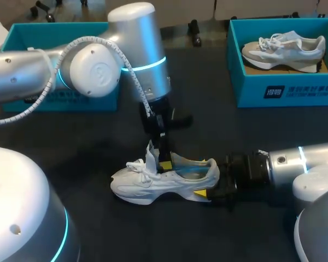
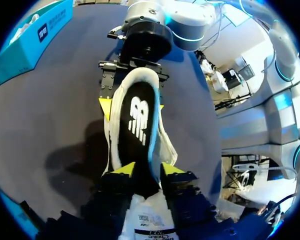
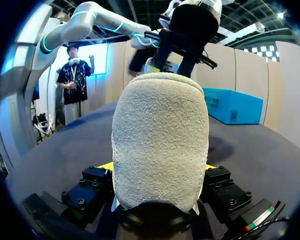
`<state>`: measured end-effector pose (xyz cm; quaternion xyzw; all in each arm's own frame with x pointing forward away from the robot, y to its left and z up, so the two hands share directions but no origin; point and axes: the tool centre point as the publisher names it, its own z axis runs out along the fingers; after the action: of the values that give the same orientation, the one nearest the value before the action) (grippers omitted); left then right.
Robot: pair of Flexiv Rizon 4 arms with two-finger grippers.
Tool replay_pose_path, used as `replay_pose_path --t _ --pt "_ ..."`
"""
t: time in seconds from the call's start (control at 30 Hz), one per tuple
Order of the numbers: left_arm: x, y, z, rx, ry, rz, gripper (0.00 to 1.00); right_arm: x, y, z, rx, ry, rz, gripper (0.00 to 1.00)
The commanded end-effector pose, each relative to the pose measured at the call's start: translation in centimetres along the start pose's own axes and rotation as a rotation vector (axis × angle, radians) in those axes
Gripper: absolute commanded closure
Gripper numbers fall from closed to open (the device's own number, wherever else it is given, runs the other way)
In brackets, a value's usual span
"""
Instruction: Take the shoe out of the shoebox, open the shoe tongue, remove and reinsert the insole, then place the shoe into the shoebox
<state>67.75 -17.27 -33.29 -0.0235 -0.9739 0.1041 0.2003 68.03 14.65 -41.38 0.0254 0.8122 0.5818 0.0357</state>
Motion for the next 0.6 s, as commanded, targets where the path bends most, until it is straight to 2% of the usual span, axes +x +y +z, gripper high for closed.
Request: replay_pose_path --t 0.03,0.27,0.6 --pt "0.5 0.0 -0.2 0.008 -0.022 0.001 0.63 0.3 0.0 0.1 0.005 -0.001 0.0 1.0" --pt "1.1 -0.2 -0.3 0.009 -0.077 0.035 0.62 0.3 0.0 0.1 0.005 -0.001 0.0 1.0" --pt "0.1 -0.7 0.8 -0.037 -0.071 0.038 0.72 0.3 0.0 0.1 0.005 -0.001 0.0 1.0"
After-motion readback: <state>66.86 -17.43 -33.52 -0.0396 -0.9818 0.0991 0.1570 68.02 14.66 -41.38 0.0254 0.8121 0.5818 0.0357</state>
